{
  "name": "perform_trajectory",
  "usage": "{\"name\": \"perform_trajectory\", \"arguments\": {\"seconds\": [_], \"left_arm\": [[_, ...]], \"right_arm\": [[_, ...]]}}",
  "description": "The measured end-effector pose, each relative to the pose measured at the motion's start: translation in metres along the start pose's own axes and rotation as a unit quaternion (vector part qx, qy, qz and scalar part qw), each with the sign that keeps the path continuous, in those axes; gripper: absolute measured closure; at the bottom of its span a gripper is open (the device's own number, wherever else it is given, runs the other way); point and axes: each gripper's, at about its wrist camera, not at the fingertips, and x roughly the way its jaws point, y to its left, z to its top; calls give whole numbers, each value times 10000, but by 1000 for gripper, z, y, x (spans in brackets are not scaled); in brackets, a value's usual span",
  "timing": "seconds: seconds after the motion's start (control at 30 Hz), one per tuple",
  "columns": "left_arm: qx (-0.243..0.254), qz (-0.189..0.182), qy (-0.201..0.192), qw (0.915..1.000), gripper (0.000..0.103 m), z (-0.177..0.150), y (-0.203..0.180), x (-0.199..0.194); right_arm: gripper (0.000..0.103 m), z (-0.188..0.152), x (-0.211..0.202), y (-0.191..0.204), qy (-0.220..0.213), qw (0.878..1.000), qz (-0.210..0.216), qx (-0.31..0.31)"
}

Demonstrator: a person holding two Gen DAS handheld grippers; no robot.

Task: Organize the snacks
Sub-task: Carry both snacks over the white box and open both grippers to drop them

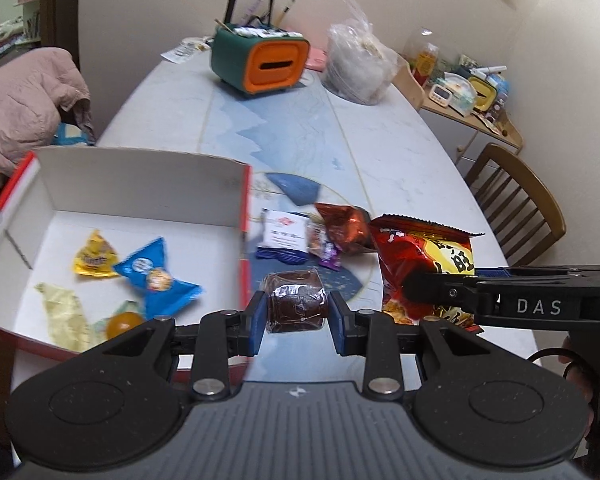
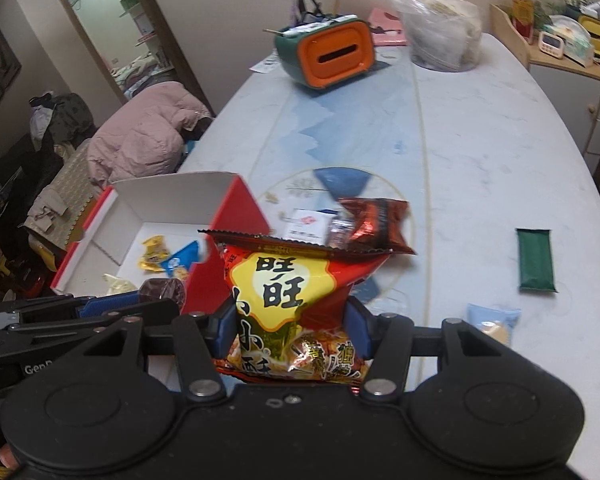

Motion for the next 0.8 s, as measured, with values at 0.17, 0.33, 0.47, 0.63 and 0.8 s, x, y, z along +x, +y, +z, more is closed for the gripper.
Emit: {"name": "perform_trajectory", "arguments": {"seconds": [0.17, 0.33, 0.47, 0.63, 0.8], "left_arm": [[-70, 121, -58, 9999, 71, 2, 28, -15], [-157, 265, -136, 9994, 71, 7, 59, -26], [-236, 376, -167, 9989, 71, 12, 86, -31], [-304, 566, -148, 9978, 71, 18, 118, -32], [-344, 738, -56, 9967, 71, 24, 147, -24]], "right_arm": [[49, 2, 10, 30, -1, 9999, 60, -136], [49, 6, 25, 60, 24, 9995, 118, -298], [49, 9, 38, 82, 74, 9991, 164, -375], [49, 16, 56, 105, 118, 9987, 173, -463], [49, 23, 77, 129, 177, 9977, 152, -642]]}}
